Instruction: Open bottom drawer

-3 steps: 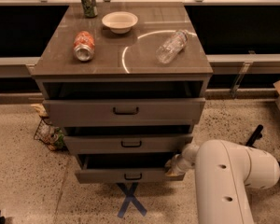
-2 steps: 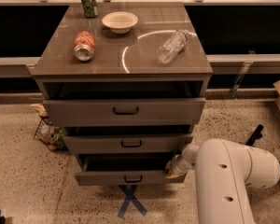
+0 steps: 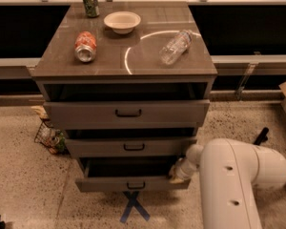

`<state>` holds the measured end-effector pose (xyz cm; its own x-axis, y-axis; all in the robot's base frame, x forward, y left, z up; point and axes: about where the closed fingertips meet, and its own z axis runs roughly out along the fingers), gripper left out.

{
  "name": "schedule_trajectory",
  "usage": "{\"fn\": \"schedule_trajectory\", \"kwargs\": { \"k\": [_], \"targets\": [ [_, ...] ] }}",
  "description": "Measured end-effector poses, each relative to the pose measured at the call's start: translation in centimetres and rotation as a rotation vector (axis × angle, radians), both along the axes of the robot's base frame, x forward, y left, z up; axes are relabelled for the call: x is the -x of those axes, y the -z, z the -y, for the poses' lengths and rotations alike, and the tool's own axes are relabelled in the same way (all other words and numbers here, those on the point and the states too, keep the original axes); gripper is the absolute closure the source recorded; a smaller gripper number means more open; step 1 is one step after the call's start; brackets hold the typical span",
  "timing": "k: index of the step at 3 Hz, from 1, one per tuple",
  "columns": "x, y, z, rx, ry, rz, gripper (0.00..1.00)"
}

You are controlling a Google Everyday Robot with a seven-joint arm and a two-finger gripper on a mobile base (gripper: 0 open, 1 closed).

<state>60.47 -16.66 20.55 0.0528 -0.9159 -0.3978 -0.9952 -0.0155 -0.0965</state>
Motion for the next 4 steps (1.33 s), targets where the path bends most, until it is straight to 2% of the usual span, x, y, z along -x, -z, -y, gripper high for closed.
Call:
{"fn": "schedule_trajectory", "kwargs": {
  "k": [1,2,3,4],
  "targets": [
    [0.0,0.0,0.0,0.000,0.000,0.000,1.00],
    [1.9,-1.3,-0.4,-0.014,-0.013,-0.073,0.82],
    [3.8,-2.9,-0.5,-0.028,-0.021,-0.143,0.60],
    [8.2,-7.6,-0.5,-0.056,-0.011,-0.274,0.61]
  ]
}}
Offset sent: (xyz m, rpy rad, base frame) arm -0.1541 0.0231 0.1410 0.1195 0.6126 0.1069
